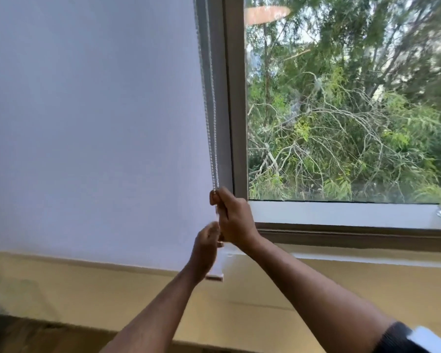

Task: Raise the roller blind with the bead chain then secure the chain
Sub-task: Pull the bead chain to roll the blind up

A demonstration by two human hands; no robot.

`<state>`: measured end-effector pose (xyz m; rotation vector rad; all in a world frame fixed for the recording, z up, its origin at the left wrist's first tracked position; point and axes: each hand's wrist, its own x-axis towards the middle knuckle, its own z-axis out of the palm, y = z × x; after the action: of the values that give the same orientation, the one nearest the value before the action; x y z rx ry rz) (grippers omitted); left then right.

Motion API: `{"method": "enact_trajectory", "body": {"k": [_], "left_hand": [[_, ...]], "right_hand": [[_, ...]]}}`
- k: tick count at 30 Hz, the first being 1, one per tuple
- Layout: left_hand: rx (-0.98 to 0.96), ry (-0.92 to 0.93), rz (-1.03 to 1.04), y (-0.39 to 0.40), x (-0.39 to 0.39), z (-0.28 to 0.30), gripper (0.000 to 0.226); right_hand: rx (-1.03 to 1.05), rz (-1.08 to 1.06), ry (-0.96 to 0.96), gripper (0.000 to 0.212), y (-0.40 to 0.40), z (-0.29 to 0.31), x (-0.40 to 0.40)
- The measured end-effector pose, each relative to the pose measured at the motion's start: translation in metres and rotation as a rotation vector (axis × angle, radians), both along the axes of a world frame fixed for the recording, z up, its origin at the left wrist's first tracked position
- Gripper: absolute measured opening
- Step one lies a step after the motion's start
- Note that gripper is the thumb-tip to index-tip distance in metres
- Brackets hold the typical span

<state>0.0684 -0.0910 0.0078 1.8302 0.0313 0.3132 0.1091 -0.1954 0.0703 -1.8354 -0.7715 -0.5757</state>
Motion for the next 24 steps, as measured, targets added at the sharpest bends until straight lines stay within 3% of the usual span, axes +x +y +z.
{"method": "enact_trajectory", "body": {"k": [5,10,13,19,24], "left_hand": [[-0.3,-0.132,0.032,0.022,0.017,0.066,0.053],[-0.389,-0.179,-0.216,0.029,0.027,0.147,0.067],[-0.395,-0.204,-0.3,0.027,0.028,0.178,0.063],[-0.334,-0.308,-0.217,0.018,0.027,0.152,0.061],[-0.296,-0.26,-0.201,0.014,0.019,0.111,0.056]], "right_hand": [[-0.228,-0.063,-0.032,0.014,0.001,-0.041,-0.001],[-0.403,-0.117,-0.016,0.009,0.014,-0.084,-0.005],[-0.506,-0.138,-0.008,0.011,0.018,-0.097,-0.004],[-0.721,-0.195,0.061,0.013,0.012,-0.115,0.002],[-0.934,-0.229,0.077,0.021,-0.006,-0.131,-0.001]]}}
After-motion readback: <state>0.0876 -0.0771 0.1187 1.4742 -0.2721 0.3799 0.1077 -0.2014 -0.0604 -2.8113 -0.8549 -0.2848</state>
